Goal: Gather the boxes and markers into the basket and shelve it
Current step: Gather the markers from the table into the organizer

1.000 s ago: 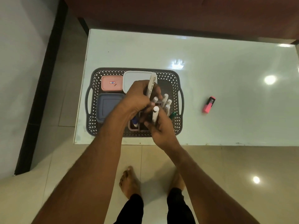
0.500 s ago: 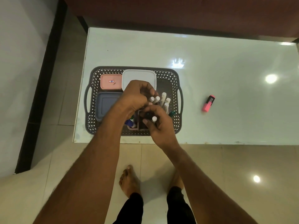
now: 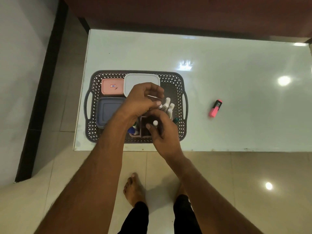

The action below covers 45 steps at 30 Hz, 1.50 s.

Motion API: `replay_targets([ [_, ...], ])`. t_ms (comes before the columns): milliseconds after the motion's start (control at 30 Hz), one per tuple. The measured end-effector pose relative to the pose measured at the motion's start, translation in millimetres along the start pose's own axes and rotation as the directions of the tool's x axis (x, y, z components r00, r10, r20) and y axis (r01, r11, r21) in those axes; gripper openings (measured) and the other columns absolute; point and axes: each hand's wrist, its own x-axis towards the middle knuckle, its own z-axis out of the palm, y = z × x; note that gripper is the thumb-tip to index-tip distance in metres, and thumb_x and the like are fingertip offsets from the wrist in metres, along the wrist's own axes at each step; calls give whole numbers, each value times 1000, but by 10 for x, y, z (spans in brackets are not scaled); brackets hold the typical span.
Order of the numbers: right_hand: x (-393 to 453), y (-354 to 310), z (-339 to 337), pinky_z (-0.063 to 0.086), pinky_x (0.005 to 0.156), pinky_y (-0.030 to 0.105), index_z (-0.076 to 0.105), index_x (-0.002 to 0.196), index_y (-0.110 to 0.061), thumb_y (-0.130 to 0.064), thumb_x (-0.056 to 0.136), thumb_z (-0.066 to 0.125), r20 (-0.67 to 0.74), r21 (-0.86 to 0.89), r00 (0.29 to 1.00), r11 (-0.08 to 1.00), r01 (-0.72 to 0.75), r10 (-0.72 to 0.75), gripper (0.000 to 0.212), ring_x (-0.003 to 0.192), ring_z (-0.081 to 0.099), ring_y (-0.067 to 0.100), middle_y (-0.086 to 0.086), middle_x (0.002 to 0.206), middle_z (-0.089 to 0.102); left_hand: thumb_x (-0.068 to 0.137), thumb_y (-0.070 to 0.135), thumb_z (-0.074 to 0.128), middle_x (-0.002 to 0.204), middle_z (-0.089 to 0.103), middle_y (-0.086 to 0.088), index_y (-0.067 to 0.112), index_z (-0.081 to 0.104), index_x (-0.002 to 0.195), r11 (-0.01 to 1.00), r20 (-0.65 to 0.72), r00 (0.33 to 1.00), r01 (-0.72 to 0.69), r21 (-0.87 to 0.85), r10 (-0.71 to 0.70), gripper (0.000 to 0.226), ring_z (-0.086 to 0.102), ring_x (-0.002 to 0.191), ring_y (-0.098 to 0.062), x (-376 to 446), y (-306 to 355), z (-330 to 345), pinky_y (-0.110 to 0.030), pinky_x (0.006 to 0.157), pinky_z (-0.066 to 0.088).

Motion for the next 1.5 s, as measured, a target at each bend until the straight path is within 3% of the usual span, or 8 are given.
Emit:
replay_targets([
  [300,126,-232,-619,52,88,22,68,105,6,-5,95,65,-204,-252,923,929,272,-326,15,95,66,21,15,101,71,88,-4,67,106,75,-3,10,70,107,979,-168,965,-194,66,203,24,68,95,-5,116,318,304,-18,84,54],
  [433,300,1,-1116,53,76,18,69,107,-2,-3,96,63,-425,-251,894,967,33,-141,12,88,65,14,6,101,70,86,0,67,116,68,7,19,67,114,913,-193,922,-267,309,335,34,62,111,-6,226,468,772,-20,98,48],
  [633,435,722,-1786,55,77,39,63,117,-15,-13,96,63,-551,-255,812,886,-386,195,21,83,65,18,2,109,65,86,-1,66,140,54,-9,8,56,136,797,-111,920,-260,545,376,52,50,131,-23,354,312,1714,-27,110,37],
  [733,516,983,-1954,38,83,25,57,131,-15,-21,97,63,-475,-305,785,762,-571,398,35,101,64,23,7,121,62,93,10,68,150,46,-9,9,45,147,858,-66,984,-112,502,167,59,43,140,-22,462,182,2139,-31,115,38],
  [900,645,1169,-2010,32,86,24,46,146,-14,-24,100,59,-354,-299,778,725,-620,519,49,116,59,27,12,133,55,97,17,66,147,54,-8,11,47,147,929,-130,985,148,338,-110,55,55,133,-27,691,-110,2525,-43,112,48],
  [1167,728,1278,-2014,32,78,23,55,137,-15,-18,92,64,-306,-293,761,704,-647,572,46,105,61,27,11,126,55,94,-5,50,133,67,-6,10,62,135,952,-143,943,307,17,-302,46,62,124,-23,851,-106,2580,-41,114,47],
  [1300,726,1188,-1965,33,66,9,57,133,-18,-15,87,71,-337,-236,780,754,-612,527,48,91,58,14,4,121,58,94,-7,47,132,67,-6,10,64,133,961,-179,945,267,-67,-275,46,63,122,-23,784,-51,2545,-41,113,48],
  [1500,738,644,-1712,55,75,26,60,121,-18,-5,83,74,-424,-67,838,911,-406,343,42,78,69,4,-8,95,72,85,-13,45,121,70,-4,8,67,124,997,-317,948,-7,-79,-18,50,66,110,-16,449,196,2186,-37,103,55],
])
